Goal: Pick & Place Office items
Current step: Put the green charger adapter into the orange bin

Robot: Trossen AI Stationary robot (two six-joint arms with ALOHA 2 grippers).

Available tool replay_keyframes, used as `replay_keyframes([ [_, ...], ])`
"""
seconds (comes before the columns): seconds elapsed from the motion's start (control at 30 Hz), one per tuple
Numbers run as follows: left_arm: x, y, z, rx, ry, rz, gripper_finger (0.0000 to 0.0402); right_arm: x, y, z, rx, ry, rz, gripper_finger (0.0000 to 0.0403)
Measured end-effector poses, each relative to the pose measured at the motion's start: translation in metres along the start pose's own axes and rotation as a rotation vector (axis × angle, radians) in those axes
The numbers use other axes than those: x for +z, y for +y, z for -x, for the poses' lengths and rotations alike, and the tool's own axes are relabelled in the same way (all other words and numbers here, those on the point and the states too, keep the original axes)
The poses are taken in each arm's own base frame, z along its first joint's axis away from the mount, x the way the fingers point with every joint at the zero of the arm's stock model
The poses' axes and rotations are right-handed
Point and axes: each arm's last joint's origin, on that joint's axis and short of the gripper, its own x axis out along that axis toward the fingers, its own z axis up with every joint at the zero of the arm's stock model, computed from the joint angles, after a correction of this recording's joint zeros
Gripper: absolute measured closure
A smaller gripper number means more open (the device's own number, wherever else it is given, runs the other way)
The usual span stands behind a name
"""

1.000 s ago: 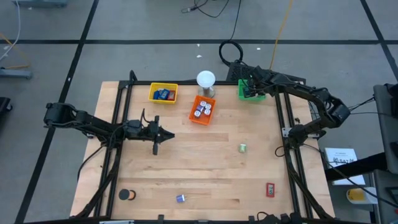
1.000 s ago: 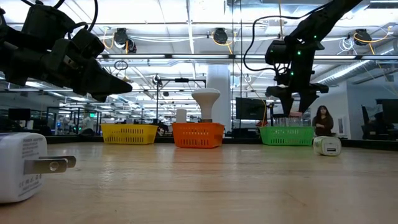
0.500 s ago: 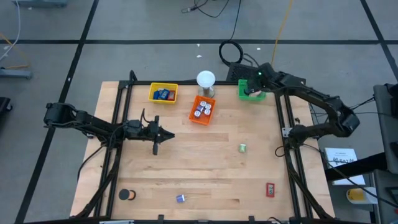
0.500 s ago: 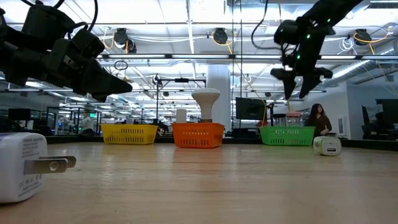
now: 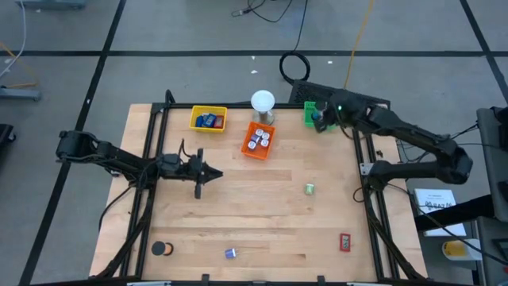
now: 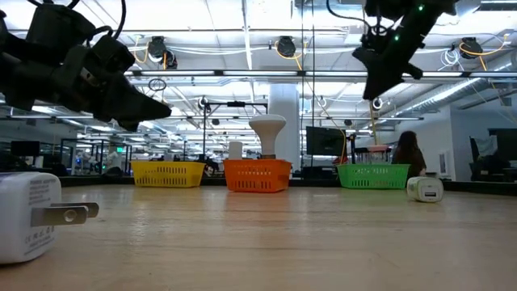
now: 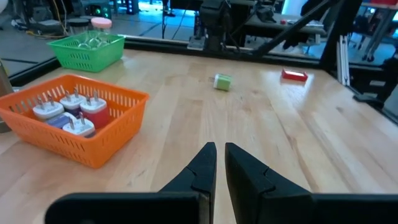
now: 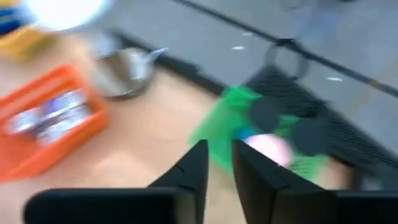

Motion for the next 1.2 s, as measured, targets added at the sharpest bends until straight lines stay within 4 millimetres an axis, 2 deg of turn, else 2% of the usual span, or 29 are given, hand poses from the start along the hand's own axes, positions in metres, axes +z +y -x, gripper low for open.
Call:
replay_keyframes([
  [0.23,-0.002,-0.015,0.001,-0.020,0.004,-0.063,0.0371,-0.030,0.049,-0.011,0.417,-0.038,0.077,0.0398],
  [0.3,-0.003,-0.020,0.001,-0.042,0.005,-0.087,0.0371,-0.042,0.059,-0.010,0.465,-0.032,0.080,0.0400],
  [0.5,-0.004,-0.029,0.003,-0.087,0.006,-0.126,0.0371,-0.078,0.077,0.007,0.325,0.073,0.115,0.0402],
  [0.7,-0.012,-0.033,0.002,-0.102,0.064,-0.131,0.0371,-0.116,0.098,0.030,0.293,0.188,0.033,0.0402],
  [0.9,-0.019,-0.034,-0.002,-0.077,0.110,-0.121,0.0371,-0.157,0.120,0.039,0.203,0.387,-0.054,0.0402],
  [1.03,-0.016,-0.036,-0.010,-0.075,0.115,-0.122,0.0371,-0.173,0.141,0.047,0.038,0.495,-0.051,0.0403],
  [1.2,-0.012,-0.039,-0.021,-0.075,0.117,-0.123,0.0371,-0.177,0.172,0.057,-0.107,0.533,-0.020,0.0397],
])
